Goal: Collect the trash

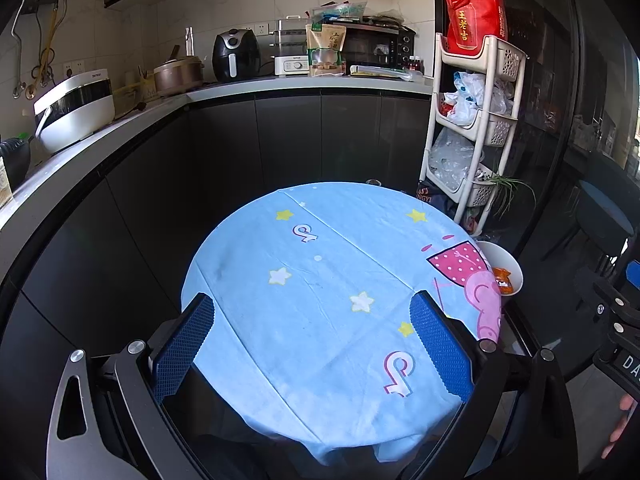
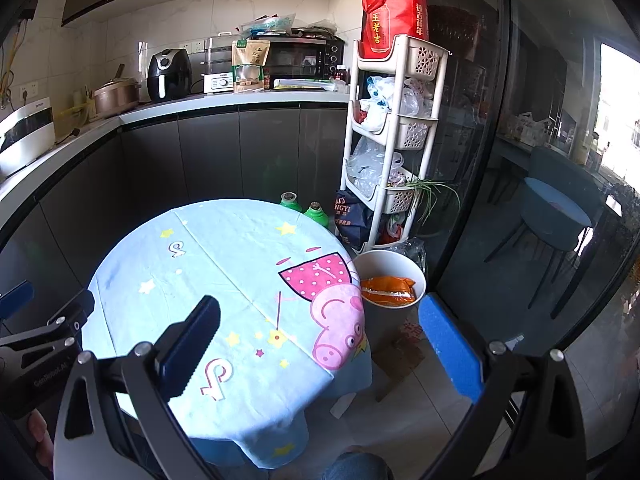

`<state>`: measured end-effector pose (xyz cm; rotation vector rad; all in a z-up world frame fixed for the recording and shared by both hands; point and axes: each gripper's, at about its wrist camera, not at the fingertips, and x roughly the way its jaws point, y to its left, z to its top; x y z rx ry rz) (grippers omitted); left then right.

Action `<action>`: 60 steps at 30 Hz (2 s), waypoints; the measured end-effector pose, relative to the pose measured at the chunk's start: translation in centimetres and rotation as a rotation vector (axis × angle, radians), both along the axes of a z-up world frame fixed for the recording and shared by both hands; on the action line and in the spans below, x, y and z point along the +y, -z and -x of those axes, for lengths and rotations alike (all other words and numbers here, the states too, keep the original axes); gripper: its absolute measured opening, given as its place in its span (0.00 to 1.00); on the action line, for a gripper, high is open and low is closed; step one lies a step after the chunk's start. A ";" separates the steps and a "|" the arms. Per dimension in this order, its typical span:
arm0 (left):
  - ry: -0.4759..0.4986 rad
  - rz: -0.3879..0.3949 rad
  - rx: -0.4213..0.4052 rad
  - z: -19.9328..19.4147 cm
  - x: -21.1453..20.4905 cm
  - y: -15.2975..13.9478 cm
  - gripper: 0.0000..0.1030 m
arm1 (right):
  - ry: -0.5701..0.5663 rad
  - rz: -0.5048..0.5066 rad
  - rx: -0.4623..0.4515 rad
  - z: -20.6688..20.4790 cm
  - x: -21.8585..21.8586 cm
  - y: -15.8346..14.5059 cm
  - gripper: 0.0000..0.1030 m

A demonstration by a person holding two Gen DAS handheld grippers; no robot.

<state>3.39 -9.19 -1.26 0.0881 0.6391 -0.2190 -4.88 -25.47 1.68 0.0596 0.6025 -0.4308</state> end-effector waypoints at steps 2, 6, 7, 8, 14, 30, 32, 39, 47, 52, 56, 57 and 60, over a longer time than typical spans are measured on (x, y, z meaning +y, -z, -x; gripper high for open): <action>0.001 0.003 0.000 0.1 0.0 0.0 0.92 | -0.002 0.000 0.000 0.0 0.0 0.0 0.97; 0.000 0.004 -0.001 0.1 0.0 -0.1 0.92 | -0.007 -0.001 -0.001 0.0 0.1 0.0 0.97; -0.001 0.005 -0.001 0.1 -0.1 -0.1 0.92 | -0.007 0.000 0.000 0.0 0.1 0.0 0.97; -0.002 0.005 0.000 0.1 0.0 -0.1 0.92 | -0.007 0.001 0.000 0.0 0.2 0.0 0.97; -0.003 0.008 -0.001 0.2 -0.1 -0.1 0.92 | -0.006 0.000 0.000 0.0 0.3 0.0 0.97; -0.002 0.008 0.003 0.2 -0.2 -0.1 0.92 | -0.010 -0.005 0.006 -0.1 0.1 0.1 0.97; -0.002 0.010 0.004 0.2 -0.1 -0.1 0.92 | -0.011 -0.004 0.007 -0.1 0.1 0.2 0.97; -0.001 0.010 0.003 0.2 -0.1 -0.1 0.92 | -0.011 -0.004 0.006 -0.1 -0.2 0.2 0.97; -0.001 0.013 0.002 0.3 -0.1 0.1 0.92 | -0.013 -0.005 0.005 -0.1 -0.3 0.4 0.97; -0.002 0.012 0.000 0.4 -0.2 0.1 0.92 | -0.013 -0.006 0.005 -0.1 -0.4 0.4 0.97; -0.004 0.014 -0.001 0.4 -0.1 0.0 0.92 | -0.013 -0.006 0.005 -0.1 -0.3 0.4 0.97; -0.004 0.014 -0.002 0.5 -0.1 0.1 0.92 | -0.013 -0.006 0.005 -0.1 -0.4 0.4 0.97; -0.004 0.015 -0.002 0.6 -0.2 0.0 0.92 | -0.013 -0.006 0.004 -0.1 -0.4 0.4 0.97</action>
